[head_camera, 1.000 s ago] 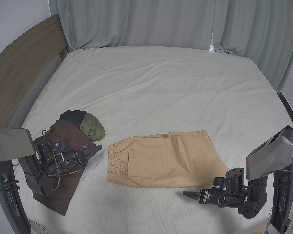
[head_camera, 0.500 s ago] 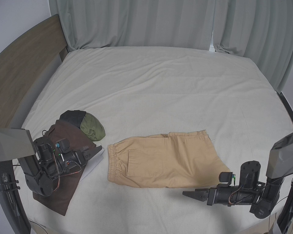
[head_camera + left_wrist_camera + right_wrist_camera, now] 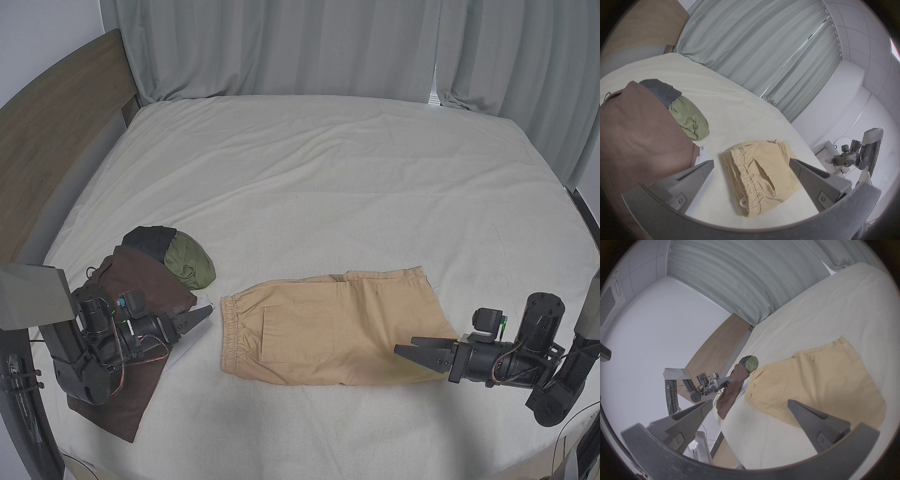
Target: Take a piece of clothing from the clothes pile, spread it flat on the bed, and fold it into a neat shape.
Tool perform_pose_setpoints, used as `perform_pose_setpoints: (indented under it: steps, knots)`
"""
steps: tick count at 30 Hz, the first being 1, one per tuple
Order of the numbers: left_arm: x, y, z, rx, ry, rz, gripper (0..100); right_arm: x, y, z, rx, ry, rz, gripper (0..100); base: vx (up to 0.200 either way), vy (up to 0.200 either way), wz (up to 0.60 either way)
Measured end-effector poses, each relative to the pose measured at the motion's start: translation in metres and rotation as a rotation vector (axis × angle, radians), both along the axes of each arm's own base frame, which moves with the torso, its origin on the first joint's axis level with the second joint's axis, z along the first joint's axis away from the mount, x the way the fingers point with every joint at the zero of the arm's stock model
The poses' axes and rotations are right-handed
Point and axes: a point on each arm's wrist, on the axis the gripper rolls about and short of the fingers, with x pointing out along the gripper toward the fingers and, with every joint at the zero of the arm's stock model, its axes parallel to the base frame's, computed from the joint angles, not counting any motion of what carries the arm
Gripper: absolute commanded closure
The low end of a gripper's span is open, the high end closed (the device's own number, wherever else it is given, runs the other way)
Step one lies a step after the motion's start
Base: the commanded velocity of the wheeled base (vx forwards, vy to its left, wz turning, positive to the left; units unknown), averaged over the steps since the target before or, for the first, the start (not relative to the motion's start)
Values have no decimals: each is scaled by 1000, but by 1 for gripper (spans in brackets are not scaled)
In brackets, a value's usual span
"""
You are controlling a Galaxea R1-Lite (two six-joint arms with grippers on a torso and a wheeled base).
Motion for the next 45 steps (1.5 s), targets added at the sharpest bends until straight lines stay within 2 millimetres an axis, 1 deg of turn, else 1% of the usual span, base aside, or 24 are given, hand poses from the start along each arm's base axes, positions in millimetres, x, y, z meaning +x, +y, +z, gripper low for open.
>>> perform_pose_setpoints:
  steps: [6, 17, 29, 36, 45]
  knots:
    - [0, -4, -12, 1, 40, -20, 0, 3, -8, 2, -5, -20, -31, 0, 0, 0, 0]
    - [1, -9, -36, -23, 133, -28, 0, 3, -11, 1, -18, -32, -40, 0, 0, 0, 0]
    - [3, -15, -55, -20, 185, -40, 0, 6, -15, 2, -18, -38, -57, 0, 0, 0, 0]
    - [2, -23, -68, -14, 222, -59, 0, 7, -17, 3, -17, -41, -65, 0, 0, 0, 0]
    - [-1, -40, -86, -9, 277, -104, 0, 7, -16, 2, -18, -39, -62, 0, 0, 0, 0]
